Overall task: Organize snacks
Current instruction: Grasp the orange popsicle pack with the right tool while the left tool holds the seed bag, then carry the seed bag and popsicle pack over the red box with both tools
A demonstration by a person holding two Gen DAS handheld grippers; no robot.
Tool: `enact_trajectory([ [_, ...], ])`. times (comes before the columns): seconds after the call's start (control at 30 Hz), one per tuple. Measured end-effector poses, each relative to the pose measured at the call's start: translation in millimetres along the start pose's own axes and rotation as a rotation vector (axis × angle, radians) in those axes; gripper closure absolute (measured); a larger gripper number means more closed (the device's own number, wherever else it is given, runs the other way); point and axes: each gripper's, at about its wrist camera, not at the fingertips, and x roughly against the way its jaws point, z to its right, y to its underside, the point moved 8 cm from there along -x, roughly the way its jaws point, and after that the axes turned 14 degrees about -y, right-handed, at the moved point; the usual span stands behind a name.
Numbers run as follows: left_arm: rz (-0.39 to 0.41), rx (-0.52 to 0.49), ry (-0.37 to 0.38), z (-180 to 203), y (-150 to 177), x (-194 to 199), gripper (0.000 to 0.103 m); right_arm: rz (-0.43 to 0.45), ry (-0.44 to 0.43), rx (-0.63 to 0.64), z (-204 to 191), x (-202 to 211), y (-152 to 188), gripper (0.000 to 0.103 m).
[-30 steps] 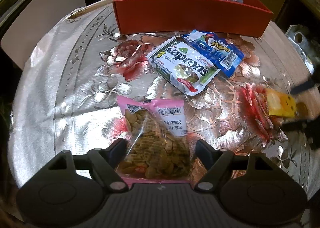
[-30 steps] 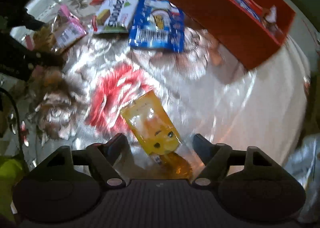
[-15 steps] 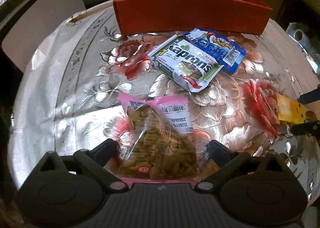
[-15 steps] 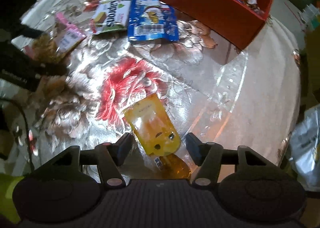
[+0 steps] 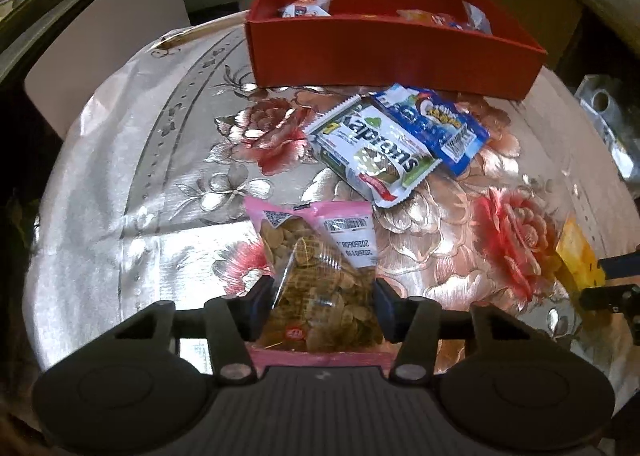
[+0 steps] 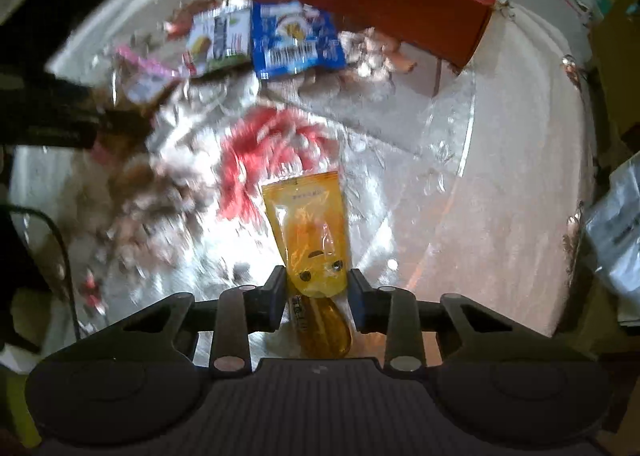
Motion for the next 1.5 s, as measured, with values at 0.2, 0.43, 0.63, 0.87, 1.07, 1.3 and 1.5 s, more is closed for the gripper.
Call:
enact_trajectory([
  [0.2, 0.010, 0.062, 0.018, -10, -4, 12, 0.058, 0.120, -0.061, -0.064, -6, 13, -17, 0.064],
  [0.43, 0.053, 0.149, 0.010, -31, -8, 38, 0.058, 0.257, -0.113, -0.115, -17, 36, -32, 0.064],
  [0.63, 0.121, 0.180, 0.007, -37, -39, 53, 0.058, 0.356, -0.144, -0.138, -14, 54, -52, 0.064],
  [0.87, 0.171, 0.183, 0.060, -19, -96, 48, 0.058, 0.419, -0.135, -0.171, 2, 60, -95, 0.064],
  [1.07, 0.228, 0.187, 0.055, -19, -138, 47, 0.058, 0.471, -0.130, -0.160, 10, 66, -131, 0.064],
  [1.3, 0.262, 0.223, 0.047, -36, -167, 44, 0.058, 0.516, -0.131, -0.166, 25, 72, -165, 0.064],
  [1.5, 0.287, 0.252, 0.036, -43, -191, 40, 0.058, 0.560, -0.156, -0.196, 40, 73, -191, 0.064],
])
